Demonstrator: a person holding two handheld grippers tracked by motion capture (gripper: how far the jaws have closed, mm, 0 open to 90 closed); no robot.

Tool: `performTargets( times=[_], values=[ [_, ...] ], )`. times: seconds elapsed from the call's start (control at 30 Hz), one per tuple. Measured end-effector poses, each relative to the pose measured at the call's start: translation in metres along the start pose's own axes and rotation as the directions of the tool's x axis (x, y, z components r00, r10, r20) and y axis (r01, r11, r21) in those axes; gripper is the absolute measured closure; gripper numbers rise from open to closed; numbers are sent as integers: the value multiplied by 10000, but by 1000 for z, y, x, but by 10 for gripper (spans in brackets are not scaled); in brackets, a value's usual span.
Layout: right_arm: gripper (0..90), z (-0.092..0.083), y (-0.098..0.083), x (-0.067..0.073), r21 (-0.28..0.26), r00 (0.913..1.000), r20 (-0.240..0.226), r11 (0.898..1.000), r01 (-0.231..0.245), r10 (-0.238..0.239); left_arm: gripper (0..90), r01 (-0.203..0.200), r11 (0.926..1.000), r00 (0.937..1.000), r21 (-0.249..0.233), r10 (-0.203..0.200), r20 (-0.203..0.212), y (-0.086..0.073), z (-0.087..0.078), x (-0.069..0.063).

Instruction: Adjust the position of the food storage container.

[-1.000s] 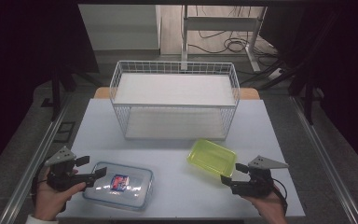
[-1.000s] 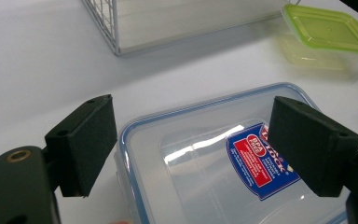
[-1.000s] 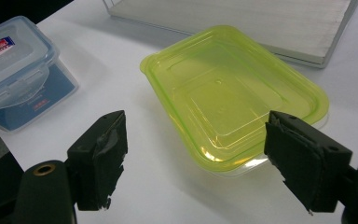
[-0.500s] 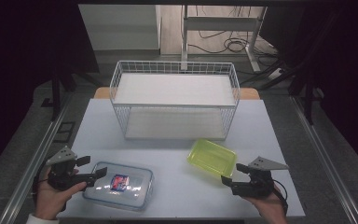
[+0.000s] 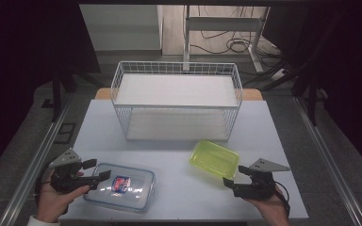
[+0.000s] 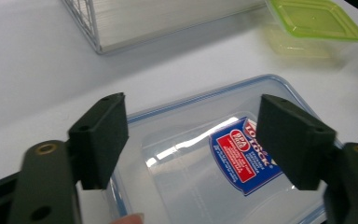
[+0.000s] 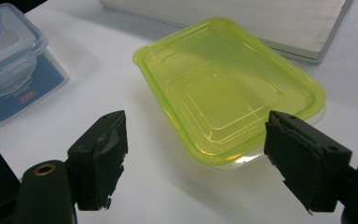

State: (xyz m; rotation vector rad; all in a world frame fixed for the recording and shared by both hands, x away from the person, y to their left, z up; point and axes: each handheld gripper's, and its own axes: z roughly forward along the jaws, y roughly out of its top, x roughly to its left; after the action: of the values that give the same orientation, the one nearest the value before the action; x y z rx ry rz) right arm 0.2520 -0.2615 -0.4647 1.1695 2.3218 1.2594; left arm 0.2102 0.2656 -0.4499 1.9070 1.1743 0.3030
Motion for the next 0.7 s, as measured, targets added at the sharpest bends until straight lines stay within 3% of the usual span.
performTargets(
  times=[0.17, 0.37, 0.5, 0.7],
  values=[
    [216, -1, 0, 0, -69, 10000, 28, 9999, -87, 87, 404, -69, 9998, 9996, 190, 64, 262, 2, 0, -5],
    [216, -1, 1, 0, -67, 10000, 3, 10000, -68, 68, 431, -209, 9994, 9988, 277, 196, 457, 4, 1, -10],
    [216, -1, 1, 1, -81, 10000, -20, 10000, -55, 55, 502, -301, 9989, 9976, 353, 278, 632, 4, 1, -13],
    [217, 0, 0, 1, -41, 10000, -42, 10000, -69, 69, 674, -675, 9941, 9871, 853, 541, 1505, 0, 5, -23]
  ],
)
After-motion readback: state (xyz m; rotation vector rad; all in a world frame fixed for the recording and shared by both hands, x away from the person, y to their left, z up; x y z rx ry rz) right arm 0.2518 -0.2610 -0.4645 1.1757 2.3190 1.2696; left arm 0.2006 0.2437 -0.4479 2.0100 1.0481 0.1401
